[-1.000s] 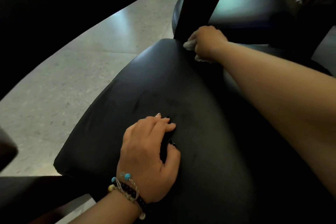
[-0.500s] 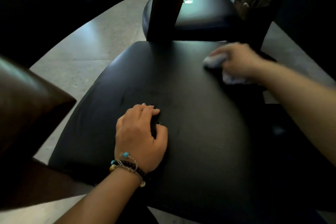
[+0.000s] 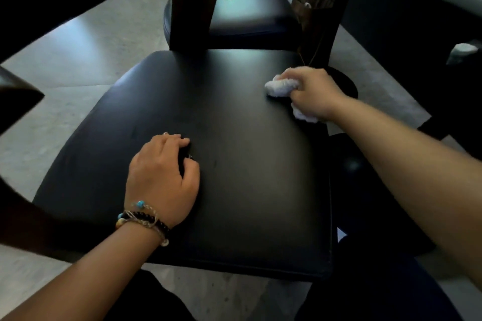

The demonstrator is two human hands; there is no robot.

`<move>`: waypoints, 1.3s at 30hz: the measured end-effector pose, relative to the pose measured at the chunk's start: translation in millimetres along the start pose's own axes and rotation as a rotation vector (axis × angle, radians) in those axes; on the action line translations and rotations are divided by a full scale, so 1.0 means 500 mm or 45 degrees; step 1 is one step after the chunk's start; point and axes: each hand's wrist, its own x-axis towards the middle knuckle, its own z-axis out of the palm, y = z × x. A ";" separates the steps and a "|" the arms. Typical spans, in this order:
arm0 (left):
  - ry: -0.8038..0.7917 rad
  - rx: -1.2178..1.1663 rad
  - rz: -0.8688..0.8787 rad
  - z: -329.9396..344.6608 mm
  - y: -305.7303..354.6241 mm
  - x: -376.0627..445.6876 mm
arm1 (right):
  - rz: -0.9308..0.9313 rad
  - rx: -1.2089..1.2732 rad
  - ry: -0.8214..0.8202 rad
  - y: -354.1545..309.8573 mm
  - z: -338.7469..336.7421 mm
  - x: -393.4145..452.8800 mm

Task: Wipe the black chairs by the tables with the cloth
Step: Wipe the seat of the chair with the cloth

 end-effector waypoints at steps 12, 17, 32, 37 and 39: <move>0.219 -0.338 -0.058 0.002 -0.005 0.000 | -0.197 -0.104 -0.067 -0.136 0.056 -0.018; 0.442 -0.472 -0.152 0.000 -0.010 0.008 | -0.542 -0.233 -0.311 -0.232 0.136 -0.135; 0.428 -0.497 -0.149 0.002 -0.013 0.011 | -0.364 -0.228 -0.146 -0.199 0.111 -0.076; 0.419 -0.470 -0.137 0.007 -0.018 0.012 | -0.806 -0.144 -0.252 -0.189 0.097 -0.286; 0.386 -0.440 -0.143 0.008 -0.018 0.014 | -0.938 -0.087 -0.240 -0.163 0.082 -0.316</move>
